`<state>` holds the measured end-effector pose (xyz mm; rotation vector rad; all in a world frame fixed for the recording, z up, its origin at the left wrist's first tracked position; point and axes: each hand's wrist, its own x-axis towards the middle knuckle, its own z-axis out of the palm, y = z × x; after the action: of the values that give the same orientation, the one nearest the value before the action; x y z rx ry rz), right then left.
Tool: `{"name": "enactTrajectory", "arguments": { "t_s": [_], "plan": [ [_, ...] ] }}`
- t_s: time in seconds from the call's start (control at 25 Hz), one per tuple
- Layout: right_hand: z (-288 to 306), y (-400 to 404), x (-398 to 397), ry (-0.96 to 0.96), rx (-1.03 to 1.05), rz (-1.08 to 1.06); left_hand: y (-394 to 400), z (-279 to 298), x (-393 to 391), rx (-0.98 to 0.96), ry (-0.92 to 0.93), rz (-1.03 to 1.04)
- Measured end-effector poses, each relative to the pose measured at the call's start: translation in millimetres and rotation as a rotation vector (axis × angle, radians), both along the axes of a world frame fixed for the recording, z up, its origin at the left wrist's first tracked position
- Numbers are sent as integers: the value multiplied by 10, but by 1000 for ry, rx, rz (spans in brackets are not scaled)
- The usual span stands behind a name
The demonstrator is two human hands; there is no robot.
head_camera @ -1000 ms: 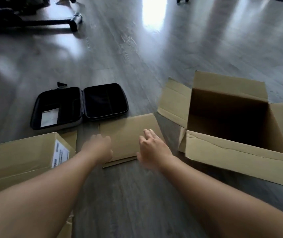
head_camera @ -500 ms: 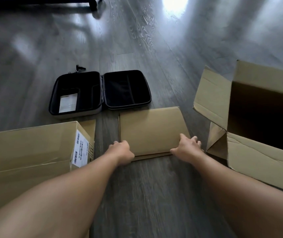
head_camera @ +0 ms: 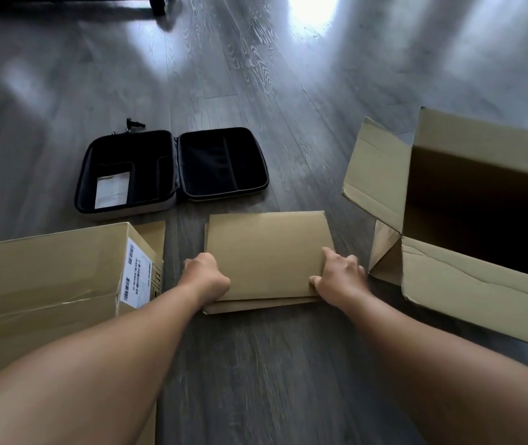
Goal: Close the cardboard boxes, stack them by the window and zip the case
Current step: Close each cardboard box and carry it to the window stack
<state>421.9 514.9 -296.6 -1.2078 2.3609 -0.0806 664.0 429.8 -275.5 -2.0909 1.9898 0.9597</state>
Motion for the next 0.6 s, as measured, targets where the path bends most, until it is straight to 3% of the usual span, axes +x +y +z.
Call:
{"name": "enactTrajectory", "arguments": {
  "t_s": [0.44, 0.6],
  "plan": [
    [653, -11, 113, -62, -128, 302, 138, 656, 244, -116, -228, -205],
    [1001, -33, 155, -83, -204, 294, 203, 1038, 340, -211, -204, -194]
  ]
}}
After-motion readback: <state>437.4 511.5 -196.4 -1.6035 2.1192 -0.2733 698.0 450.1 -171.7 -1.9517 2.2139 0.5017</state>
